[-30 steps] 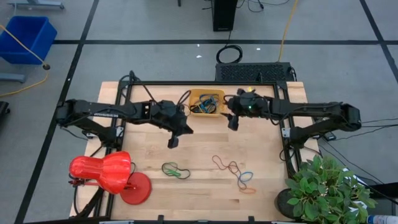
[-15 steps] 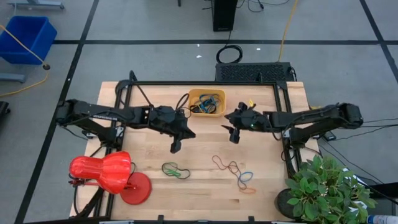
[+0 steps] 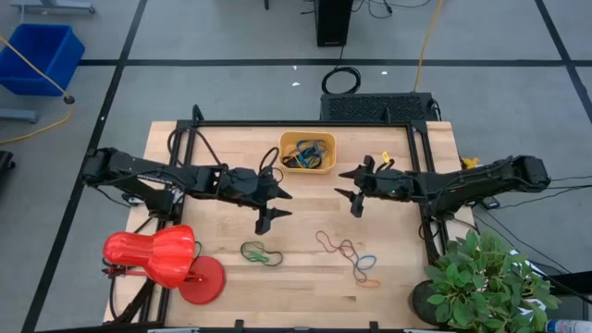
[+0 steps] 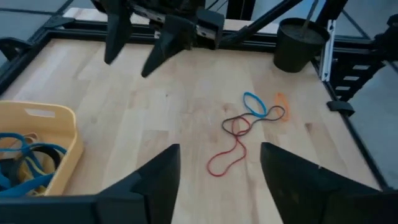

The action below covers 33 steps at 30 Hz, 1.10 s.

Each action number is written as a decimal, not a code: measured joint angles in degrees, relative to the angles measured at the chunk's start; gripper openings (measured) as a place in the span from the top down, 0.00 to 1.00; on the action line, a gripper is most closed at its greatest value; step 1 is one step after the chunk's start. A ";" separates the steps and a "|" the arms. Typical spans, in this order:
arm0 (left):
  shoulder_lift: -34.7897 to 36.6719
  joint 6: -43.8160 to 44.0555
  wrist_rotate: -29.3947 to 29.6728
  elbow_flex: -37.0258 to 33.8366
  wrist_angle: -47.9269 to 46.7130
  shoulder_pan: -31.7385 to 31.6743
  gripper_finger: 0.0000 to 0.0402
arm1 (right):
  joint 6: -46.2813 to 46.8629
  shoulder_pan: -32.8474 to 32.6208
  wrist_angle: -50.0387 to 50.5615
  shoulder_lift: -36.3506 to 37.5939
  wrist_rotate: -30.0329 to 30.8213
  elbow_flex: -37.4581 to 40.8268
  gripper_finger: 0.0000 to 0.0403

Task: Pick and place rubber bands into bin
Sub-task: Put the black rubber band into the yellow bin

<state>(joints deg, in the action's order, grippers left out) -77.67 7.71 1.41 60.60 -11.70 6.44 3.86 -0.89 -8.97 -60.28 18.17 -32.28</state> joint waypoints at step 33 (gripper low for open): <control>-23.96 1.48 -2.98 0.00 -12.12 11.86 0.58 | -0.22 0.07 0.60 1.24 -0.02 0.10 0.46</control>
<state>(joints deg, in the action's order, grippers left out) -101.62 9.19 -1.57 60.60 -23.82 18.31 3.64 -0.82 -8.37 -59.05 18.15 -32.18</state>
